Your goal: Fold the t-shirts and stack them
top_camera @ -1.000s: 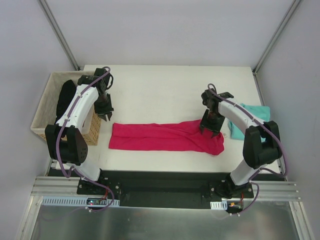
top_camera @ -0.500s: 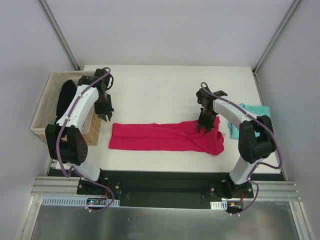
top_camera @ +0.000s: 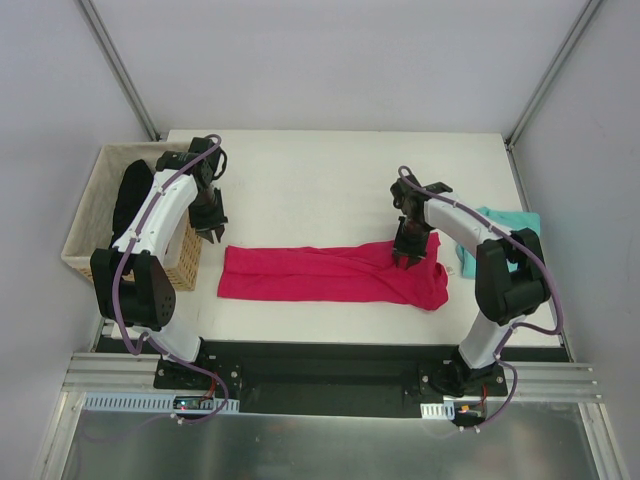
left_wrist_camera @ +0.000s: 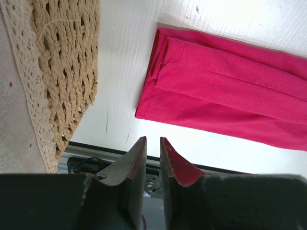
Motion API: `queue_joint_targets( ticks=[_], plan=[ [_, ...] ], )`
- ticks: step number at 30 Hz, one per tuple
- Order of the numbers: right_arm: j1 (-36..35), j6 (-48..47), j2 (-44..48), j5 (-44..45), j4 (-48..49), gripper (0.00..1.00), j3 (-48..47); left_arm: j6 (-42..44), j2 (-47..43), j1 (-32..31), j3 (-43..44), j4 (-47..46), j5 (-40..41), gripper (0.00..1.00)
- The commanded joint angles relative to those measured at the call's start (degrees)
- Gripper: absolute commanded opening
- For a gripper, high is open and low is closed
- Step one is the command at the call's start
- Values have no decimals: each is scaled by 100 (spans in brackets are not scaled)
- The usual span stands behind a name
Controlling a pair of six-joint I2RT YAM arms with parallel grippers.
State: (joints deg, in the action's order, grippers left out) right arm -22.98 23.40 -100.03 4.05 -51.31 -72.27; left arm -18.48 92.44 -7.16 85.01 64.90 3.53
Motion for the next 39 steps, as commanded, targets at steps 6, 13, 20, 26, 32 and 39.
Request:
queue_joint_targets(
  ticks=[6, 13, 20, 26, 32, 39],
  plan=[
    [-57, -213, -157, -177, 174, 27, 90, -77, -262, -31, 24, 93, 7, 18],
    [-75, -257, -105, -230, 218, 1, 143, -94, -262, -31, 112, 93, 7, 18],
    [-197, -187, 168, -265, 95, 1, 187, -86, -236, -31, 103, 93, -45, 18],
    [-479, -29, 431, -282, -98, 1, 275, -103, -227, -31, 103, 93, -63, 18],
    [-707, 103, 511, -317, -221, 1, 336, -94, -227, -31, 86, 93, -81, 17],
    [-822, 95, 563, -318, -423, 1, 337, -103, -244, -31, 51, 93, -63, 17]
  ],
)
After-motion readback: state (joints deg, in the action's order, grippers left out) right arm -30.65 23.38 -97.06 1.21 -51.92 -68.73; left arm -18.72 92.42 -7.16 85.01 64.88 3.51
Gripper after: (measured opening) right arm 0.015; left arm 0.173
